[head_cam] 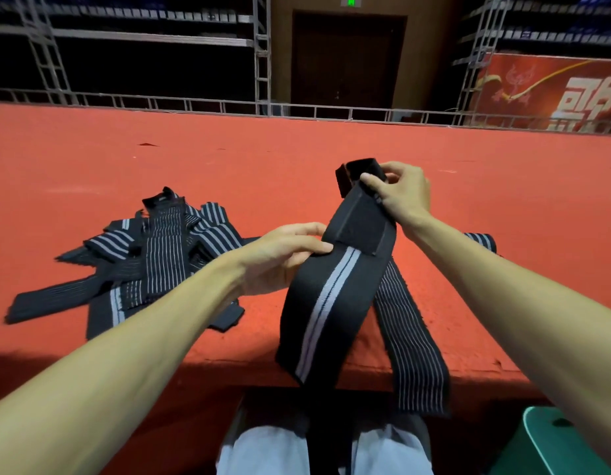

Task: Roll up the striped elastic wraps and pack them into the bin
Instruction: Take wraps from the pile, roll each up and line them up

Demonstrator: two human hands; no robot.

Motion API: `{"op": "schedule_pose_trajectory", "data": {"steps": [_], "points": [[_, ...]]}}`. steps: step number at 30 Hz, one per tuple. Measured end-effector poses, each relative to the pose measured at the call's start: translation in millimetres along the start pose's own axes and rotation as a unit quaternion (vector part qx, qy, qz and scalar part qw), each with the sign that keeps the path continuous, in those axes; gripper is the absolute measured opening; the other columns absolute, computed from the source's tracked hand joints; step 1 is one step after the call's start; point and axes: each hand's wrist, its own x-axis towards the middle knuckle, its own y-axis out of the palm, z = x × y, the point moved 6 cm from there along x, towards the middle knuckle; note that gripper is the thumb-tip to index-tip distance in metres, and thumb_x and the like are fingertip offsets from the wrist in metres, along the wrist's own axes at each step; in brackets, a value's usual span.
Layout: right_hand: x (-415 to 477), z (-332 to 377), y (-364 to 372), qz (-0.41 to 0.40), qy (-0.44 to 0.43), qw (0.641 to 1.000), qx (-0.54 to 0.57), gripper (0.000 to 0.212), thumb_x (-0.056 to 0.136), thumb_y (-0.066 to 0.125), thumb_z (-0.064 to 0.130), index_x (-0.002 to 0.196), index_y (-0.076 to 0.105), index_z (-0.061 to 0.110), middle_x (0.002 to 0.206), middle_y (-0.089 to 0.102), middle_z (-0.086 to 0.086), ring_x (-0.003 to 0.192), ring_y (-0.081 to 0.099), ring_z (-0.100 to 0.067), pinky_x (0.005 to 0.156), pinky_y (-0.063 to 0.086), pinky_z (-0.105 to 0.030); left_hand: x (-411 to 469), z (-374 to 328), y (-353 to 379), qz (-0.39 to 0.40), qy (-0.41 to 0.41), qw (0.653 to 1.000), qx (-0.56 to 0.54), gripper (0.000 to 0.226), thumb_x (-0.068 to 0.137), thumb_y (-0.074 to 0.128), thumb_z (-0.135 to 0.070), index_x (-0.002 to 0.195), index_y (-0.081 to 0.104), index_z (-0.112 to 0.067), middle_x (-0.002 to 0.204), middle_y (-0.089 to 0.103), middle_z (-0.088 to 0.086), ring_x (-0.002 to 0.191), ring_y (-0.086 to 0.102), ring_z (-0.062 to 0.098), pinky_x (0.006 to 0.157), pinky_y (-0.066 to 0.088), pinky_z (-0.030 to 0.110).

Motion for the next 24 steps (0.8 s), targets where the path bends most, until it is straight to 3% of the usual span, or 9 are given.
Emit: {"op": "schedule_pose_trajectory", "data": {"steps": [2,4,5,9,11,15,18,20,24], "points": [[5.8,1.1,5.5,0.017,-0.012,1.000,-0.007,0.025,0.080,0.074,0.034,0.099,0.074,0.019,0.085,0.070,0.001,0.085,0.063,-0.013,0.071,0.043,-0.024,8.0,5.0,2.1,0.016,0.003,0.999,-0.031,0.047,0.081,0.069,-0.019,0.126,0.057,-0.011,0.105,0.033,0.014,0.082,0.037,0.026,0.065,0.035,0.024],[8.6,-5.4,16.2,0.047,-0.024,0.998,-0.031,0.024,0.081,0.074,0.033,0.100,0.074,0.019,0.086,0.070,0.001,0.084,0.062,-0.013,0.069,0.039,-0.022,15.4,14.0,5.1,0.008,-0.009,0.999,-0.040,0.037,0.089,0.057,-0.010,0.127,0.057,-0.009,0.067,0.033,0.006,0.051,0.044,0.005,0.048,0.040,0.016],[8.7,-11.6,22.9,0.062,-0.027,0.997,-0.042,0.024,0.081,0.074,0.032,0.101,0.074,0.018,0.086,0.069,0.001,0.084,0.061,-0.012,0.068,0.038,-0.021,20.4,21.4,6.6,0.004,-0.021,0.999,-0.029,0.032,0.093,0.051,-0.007,0.125,0.057,-0.008,0.059,0.038,-0.001,0.044,0.042,0.001,0.045,0.042,0.016],[11.5,-46.8,55.6,0.104,-0.003,0.993,-0.056,0.027,0.083,0.073,0.027,0.108,0.073,0.018,0.101,0.073,0.000,0.097,0.062,-0.010,0.077,0.041,-0.018,46.8,59.8,3.2,-0.020,-0.072,0.997,0.016,0.003,0.097,0.051,-0.015,0.094,0.052,-0.015,0.070,0.060,-0.003,0.050,0.054,0.006,0.049,0.049,0.022],[17.1,-63.2,70.9,0.107,0.010,0.992,-0.069,0.027,0.082,0.074,0.028,0.108,0.073,0.021,0.106,0.073,-0.001,0.103,0.064,-0.014,0.084,0.048,-0.025,66.0,78.8,-12.2,-0.072,-0.075,0.993,0.057,0.018,0.096,0.055,-0.022,0.081,0.048,-0.017,0.067,0.055,0.001,0.048,0.049,0.009,0.046,0.041,0.022],[26.7,-85.4,96.8,0.109,0.020,0.988,-0.107,0.027,0.082,0.072,0.029,0.110,0.073,0.027,0.107,0.072,-0.002,0.103,0.064,-0.019,0.083,0.052,-0.034,93.5,92.6,-45.4,-0.201,-0.060,0.961,0.178,0.015,0.093,0.060,-0.019,0.084,0.048,-0.018,0.062,0.048,0.000,0.040,0.044,0.002,0.042,0.036,0.018],[35.5,-99.8,119.3,0.108,0.001,0.987,-0.115,0.025,0.082,0.071,0.027,0.107,0.074,0.027,0.103,0.073,-0.003,0.099,0.063,-0.021,0.077,0.048,-0.030,110.1,95.4,-62.4,-0.262,-0.002,0.936,0.236,0.018,0.088,0.066,-0.023,0.094,0.049,-0.021,0.064,0.052,-0.006,0.053,0.050,0.006,0.060,0.047,0.028],[42.6,-109.9,134.0,0.101,-0.020,0.987,-0.125,0.022,0.082,0.071,0.024,0.104,0.075,0.026,0.097,0.071,-0.004,0.097,0.061,-0.024,0.075,0.044,-0.028,118.9,96.8,-69.5,-0.287,0.036,0.902,0.322,0.025,0.085,0.068,-0.024,0.099,0.047,-0.025,0.064,0.053,-0.011,0.056,0.050,0.002,0.076,0.045,0.034],[39.2,-134.6,159.4,0.102,-0.029,0.988,-0.111,0.028,0.084,0.072,0.019,0.112,0.072,0.017,0.107,0.054,-0.007,0.109,0.043,-0.024,0.088,0.031,-0.018,129.4,105.1,-81.8,-0.323,0.072,0.870,0.365,0.032,0.084,0.065,-0.019,0.100,0.043,-0.034,0.066,0.048,-0.012,0.063,0.047,0.001,0.086,0.041,0.035]]}}
